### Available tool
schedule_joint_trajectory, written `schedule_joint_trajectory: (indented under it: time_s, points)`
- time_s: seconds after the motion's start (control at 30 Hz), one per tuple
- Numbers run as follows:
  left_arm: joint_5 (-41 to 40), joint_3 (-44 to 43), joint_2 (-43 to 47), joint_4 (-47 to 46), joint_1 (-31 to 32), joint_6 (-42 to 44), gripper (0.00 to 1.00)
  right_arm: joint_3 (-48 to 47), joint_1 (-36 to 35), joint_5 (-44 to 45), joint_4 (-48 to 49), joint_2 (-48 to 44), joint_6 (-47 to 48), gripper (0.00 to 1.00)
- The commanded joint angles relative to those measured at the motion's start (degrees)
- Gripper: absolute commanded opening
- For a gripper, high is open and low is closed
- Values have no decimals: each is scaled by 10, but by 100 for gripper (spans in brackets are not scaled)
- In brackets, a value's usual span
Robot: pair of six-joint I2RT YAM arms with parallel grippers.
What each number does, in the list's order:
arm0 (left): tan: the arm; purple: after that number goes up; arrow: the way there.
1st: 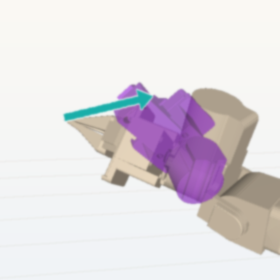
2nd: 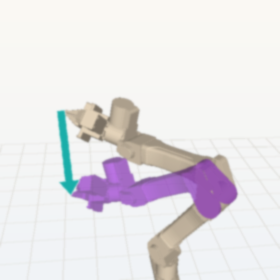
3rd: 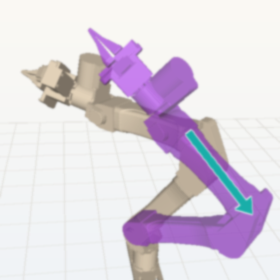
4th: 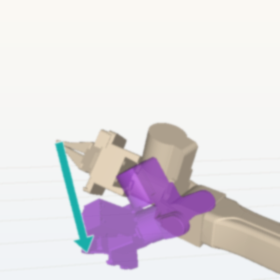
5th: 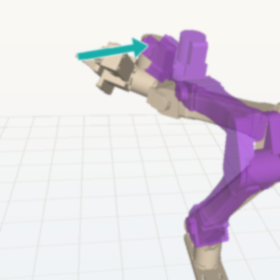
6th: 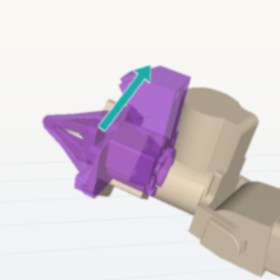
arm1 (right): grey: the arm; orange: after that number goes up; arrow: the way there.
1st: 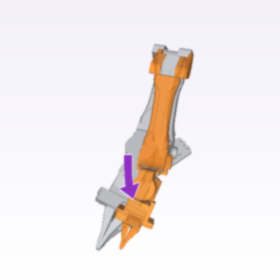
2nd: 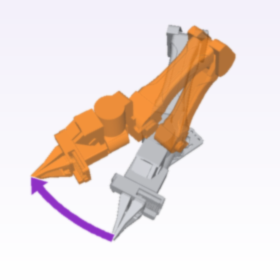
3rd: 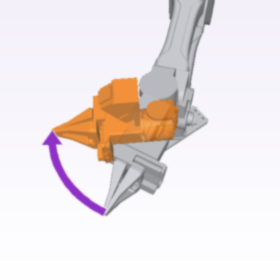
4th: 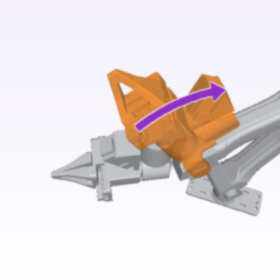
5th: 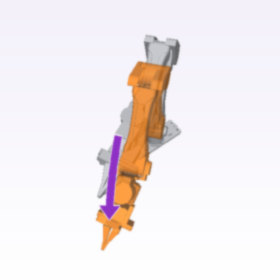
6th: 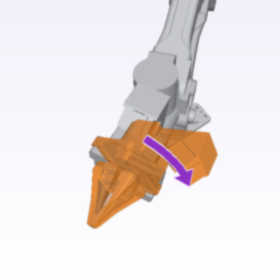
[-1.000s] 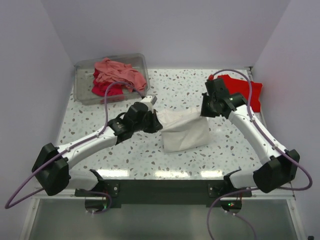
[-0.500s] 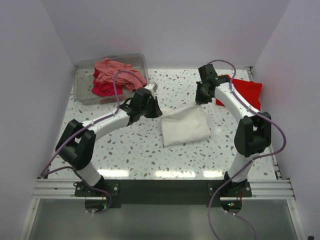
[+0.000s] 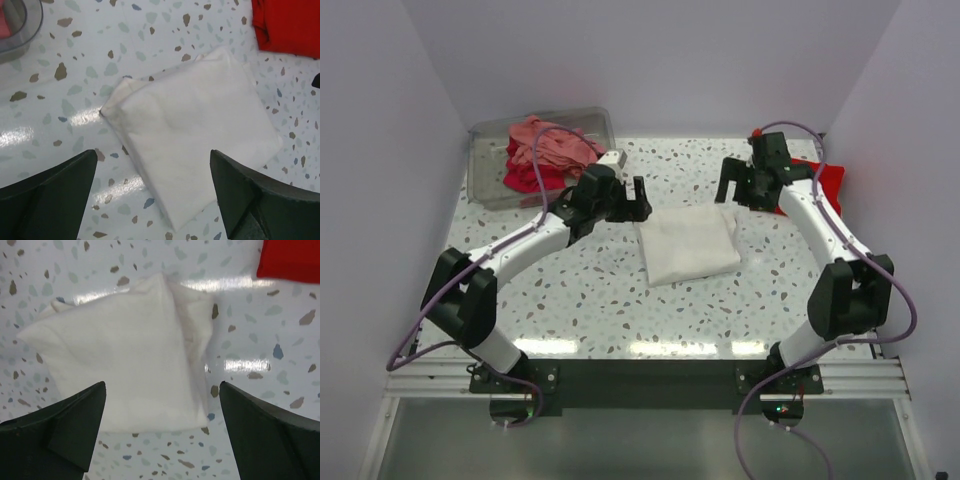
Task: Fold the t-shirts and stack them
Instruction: Fold the tshirt, then neatly place the folded tshirt to the corner
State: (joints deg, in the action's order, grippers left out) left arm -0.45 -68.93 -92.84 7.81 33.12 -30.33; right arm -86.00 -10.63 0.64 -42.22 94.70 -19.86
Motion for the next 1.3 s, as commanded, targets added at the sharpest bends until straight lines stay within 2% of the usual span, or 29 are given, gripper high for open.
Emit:
schedule_joint_trajectory:
  time_s: [0.0, 0.23, 0.33, 0.47, 0.7, 1.03, 1.2, 1.27]
  points:
    - [1, 57, 31, -2, 1, 14, 100, 91, 21, -72, 49, -50, 13, 99]
    - [46, 161, 56, -67, 1, -11, 100, 231, 76, -197, 126, -94, 23, 99]
    - [63, 190, 57, -99, 1, -25, 100, 271, 105, -290, 172, -90, 25, 99]
    - [84, 210, 41, -128, 4, -39, 100, 291, 152, -367, 210, -68, 29, 99]
    - [115, 217, 10, -199, 5, -78, 100, 285, 167, -392, 229, -3, 31, 99]
    - [105, 176, -73, -184, 6, -81, 100, 308, 177, -435, 278, 65, 35, 99]
    - [102, 152, -101, -182, 10, -72, 86, 325, 171, -443, 301, 91, 27, 98]
    - [98, 141, -117, -177, 14, -69, 84, 334, 157, -439, 310, 92, 27, 98]
